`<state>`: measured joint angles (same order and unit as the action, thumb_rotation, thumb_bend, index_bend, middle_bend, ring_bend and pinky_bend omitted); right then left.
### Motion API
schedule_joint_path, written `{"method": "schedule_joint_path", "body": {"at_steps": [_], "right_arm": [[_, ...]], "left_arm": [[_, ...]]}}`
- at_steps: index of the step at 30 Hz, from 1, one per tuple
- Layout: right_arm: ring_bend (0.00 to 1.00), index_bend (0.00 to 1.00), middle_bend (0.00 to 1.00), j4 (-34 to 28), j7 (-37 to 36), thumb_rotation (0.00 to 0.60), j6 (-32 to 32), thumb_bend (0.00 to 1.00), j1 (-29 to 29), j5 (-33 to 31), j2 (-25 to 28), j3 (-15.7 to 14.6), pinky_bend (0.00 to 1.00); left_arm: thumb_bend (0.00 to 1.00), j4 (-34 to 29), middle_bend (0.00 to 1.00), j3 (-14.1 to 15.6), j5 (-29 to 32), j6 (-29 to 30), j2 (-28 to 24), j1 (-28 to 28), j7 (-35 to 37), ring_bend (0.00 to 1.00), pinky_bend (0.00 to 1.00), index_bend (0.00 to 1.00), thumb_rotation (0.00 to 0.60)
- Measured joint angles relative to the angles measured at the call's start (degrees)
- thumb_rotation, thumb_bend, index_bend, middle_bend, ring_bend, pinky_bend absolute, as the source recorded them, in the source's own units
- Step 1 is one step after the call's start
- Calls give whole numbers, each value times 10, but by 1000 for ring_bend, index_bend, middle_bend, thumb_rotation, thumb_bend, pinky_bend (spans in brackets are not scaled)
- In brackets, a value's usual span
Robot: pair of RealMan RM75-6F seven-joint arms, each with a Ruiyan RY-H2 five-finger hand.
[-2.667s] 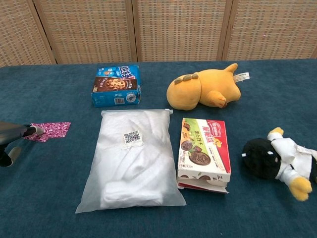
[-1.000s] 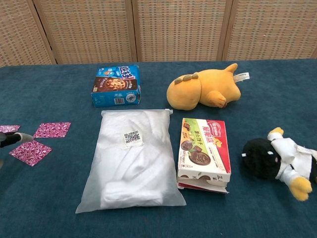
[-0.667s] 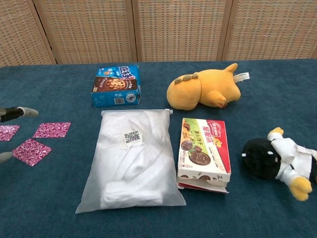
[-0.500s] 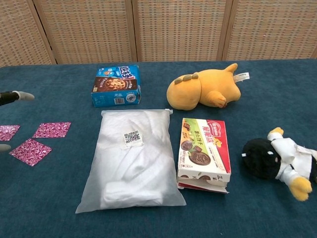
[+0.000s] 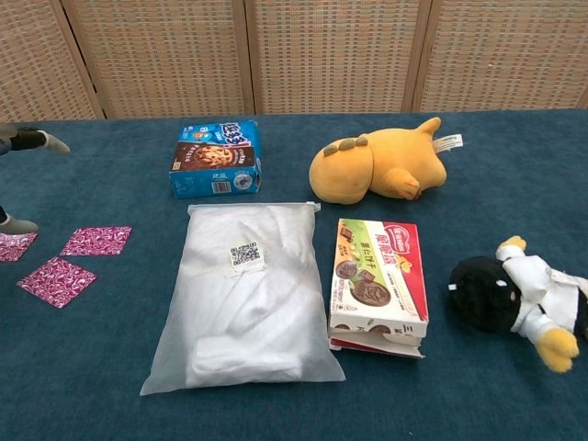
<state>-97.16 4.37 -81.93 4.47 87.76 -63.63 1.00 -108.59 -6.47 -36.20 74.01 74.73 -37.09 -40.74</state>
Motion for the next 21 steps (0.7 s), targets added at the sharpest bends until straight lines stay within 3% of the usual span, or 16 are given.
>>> {"method": "schedule_joint_path", "body": {"at_steps": [8,21], "right_arm": [[0,0,0,10,-6,600,19,0,7,-12,-4,1,0],[0,0,0,17,-14,600,28,0,11,-23,-6,3,0]], "left_arm": [[258,79,0,-26,87,-28,61,-43,-44,0,0,159,600],[261,142,0,-38,135,-43,106,-73,-78,0,0,188,600]]}}
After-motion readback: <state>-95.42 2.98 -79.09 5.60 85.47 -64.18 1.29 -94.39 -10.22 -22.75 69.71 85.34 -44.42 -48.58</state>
